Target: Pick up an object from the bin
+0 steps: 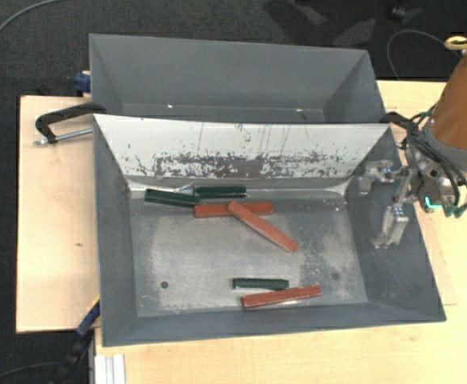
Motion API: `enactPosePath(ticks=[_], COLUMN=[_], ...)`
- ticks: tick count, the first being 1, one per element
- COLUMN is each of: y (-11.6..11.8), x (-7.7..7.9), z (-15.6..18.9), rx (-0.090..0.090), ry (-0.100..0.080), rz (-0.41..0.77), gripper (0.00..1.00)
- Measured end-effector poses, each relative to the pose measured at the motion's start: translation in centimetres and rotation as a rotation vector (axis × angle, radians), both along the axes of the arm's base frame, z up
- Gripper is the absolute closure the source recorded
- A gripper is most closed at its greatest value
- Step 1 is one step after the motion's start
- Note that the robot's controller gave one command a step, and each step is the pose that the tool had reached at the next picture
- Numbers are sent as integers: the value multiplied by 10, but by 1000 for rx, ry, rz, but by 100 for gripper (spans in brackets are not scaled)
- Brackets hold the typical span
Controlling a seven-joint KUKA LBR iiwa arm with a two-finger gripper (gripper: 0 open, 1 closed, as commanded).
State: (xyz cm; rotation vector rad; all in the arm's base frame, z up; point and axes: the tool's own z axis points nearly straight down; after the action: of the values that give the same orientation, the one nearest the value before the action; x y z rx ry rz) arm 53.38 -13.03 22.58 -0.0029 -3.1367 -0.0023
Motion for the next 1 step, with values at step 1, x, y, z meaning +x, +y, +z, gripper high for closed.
enactPosePath(ticks=[1], y=[21], x=[17], z=[-160], rx=[2], ry=[1], rz=[144], gripper=[0])
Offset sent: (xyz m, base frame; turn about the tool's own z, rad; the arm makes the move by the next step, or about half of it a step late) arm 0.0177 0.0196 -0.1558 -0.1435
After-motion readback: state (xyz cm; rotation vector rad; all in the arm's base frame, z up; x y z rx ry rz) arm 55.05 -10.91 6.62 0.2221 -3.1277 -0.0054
